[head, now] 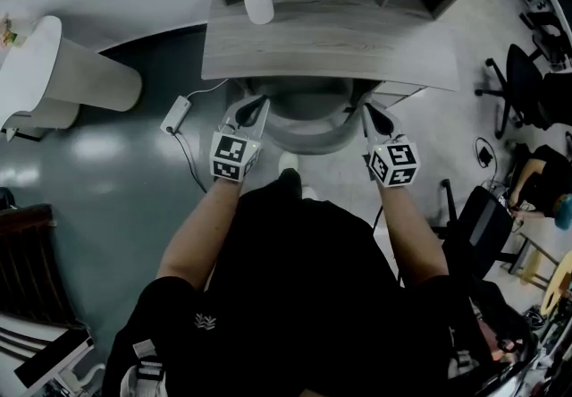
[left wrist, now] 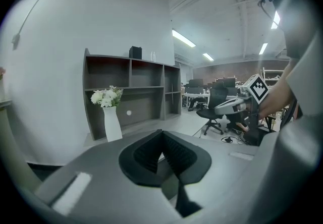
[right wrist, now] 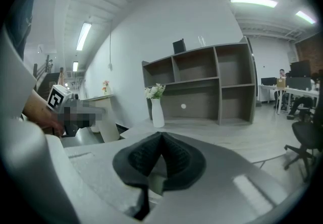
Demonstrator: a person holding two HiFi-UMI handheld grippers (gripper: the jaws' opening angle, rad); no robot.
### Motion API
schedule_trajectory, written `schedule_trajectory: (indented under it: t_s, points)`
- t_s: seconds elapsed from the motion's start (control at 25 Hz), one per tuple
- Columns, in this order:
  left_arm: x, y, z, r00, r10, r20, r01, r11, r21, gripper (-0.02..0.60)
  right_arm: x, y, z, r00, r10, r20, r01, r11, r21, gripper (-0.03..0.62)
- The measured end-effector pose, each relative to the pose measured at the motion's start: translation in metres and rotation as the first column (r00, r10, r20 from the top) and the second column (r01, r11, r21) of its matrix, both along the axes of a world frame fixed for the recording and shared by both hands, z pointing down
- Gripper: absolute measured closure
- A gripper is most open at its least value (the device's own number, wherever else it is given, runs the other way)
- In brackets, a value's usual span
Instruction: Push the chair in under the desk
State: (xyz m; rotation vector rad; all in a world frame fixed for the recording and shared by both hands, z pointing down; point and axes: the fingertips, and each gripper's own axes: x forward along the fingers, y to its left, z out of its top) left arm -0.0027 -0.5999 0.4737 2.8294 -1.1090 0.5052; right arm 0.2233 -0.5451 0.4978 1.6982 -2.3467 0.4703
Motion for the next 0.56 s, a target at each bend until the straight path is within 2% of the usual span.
schedule_trajectory:
  t_s: [0.56]
  points:
    - [-0.008, -0.004, 0.010, 1.000, -0.025, 0.019, 0.025, 1.000, -0.017, 0.575, -0.012, -0.005, 0.014, 1.000, -0.019, 0.018, 0.020, 0.999, -0.040, 0.592]
